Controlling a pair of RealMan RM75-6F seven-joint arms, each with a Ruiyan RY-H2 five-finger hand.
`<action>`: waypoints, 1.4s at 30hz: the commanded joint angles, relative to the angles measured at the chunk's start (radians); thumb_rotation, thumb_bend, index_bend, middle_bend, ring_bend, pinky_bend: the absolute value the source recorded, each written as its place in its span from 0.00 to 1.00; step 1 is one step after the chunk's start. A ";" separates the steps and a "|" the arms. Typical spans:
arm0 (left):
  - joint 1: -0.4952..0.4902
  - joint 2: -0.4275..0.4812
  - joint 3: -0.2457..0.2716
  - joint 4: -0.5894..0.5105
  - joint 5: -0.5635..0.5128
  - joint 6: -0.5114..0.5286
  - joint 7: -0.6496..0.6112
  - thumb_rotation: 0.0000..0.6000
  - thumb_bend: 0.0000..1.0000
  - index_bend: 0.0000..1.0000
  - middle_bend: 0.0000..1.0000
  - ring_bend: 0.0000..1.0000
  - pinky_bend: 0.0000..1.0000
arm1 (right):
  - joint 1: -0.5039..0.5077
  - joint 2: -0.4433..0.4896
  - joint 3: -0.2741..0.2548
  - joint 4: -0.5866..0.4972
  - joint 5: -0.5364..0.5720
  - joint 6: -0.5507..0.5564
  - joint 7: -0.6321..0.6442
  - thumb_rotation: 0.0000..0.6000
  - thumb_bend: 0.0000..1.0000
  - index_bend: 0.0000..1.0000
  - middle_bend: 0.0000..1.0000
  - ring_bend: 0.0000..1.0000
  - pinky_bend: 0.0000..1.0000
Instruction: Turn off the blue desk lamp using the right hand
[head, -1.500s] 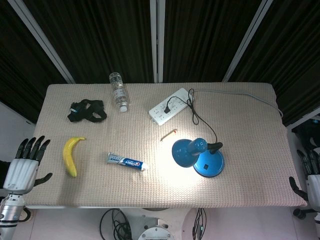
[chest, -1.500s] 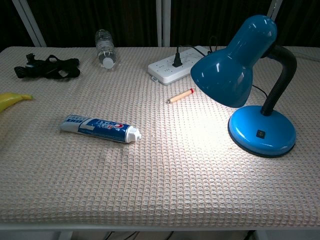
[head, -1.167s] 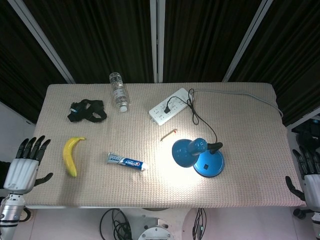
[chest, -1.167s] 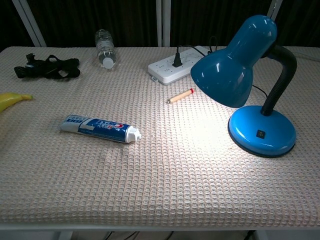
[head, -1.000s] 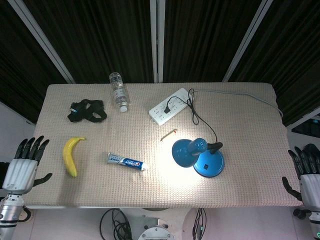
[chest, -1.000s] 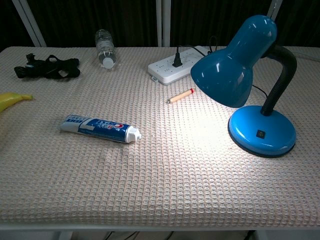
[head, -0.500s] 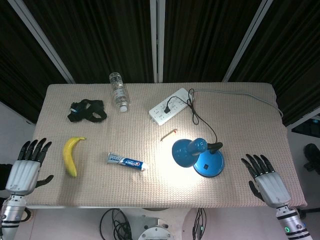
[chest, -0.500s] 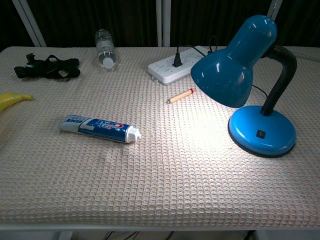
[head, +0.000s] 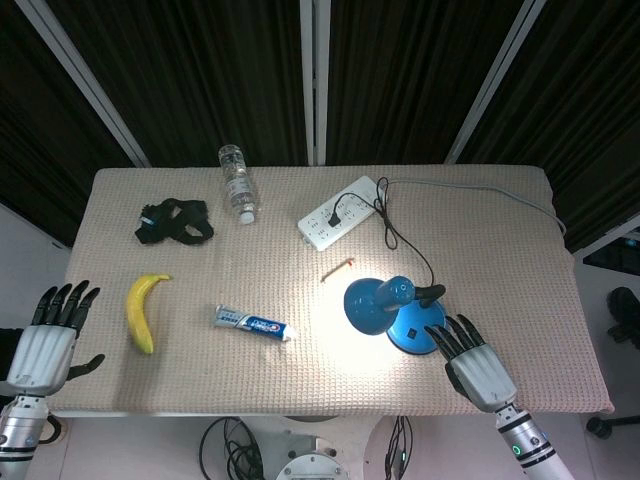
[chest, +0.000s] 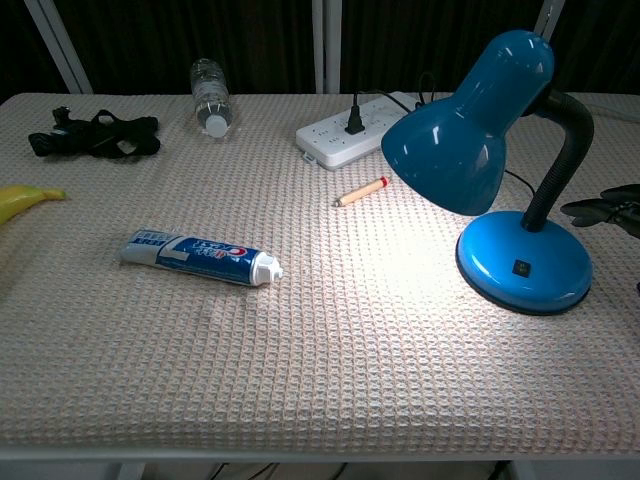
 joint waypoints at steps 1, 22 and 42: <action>0.002 0.003 0.001 0.002 0.003 0.003 -0.007 1.00 0.09 0.07 0.00 0.00 0.00 | 0.007 -0.011 0.004 0.001 0.017 -0.017 -0.017 1.00 0.61 0.00 0.15 0.00 0.00; 0.003 -0.001 -0.001 0.020 0.013 0.012 -0.032 1.00 0.09 0.07 0.00 0.00 0.00 | 0.069 -0.056 -0.007 0.023 0.076 -0.122 0.020 1.00 0.61 0.00 0.15 0.00 0.00; 0.006 -0.002 0.002 0.027 0.007 0.005 -0.036 1.00 0.09 0.07 0.00 0.00 0.00 | 0.092 -0.069 -0.011 0.027 0.128 -0.158 0.013 1.00 0.63 0.00 0.16 0.00 0.00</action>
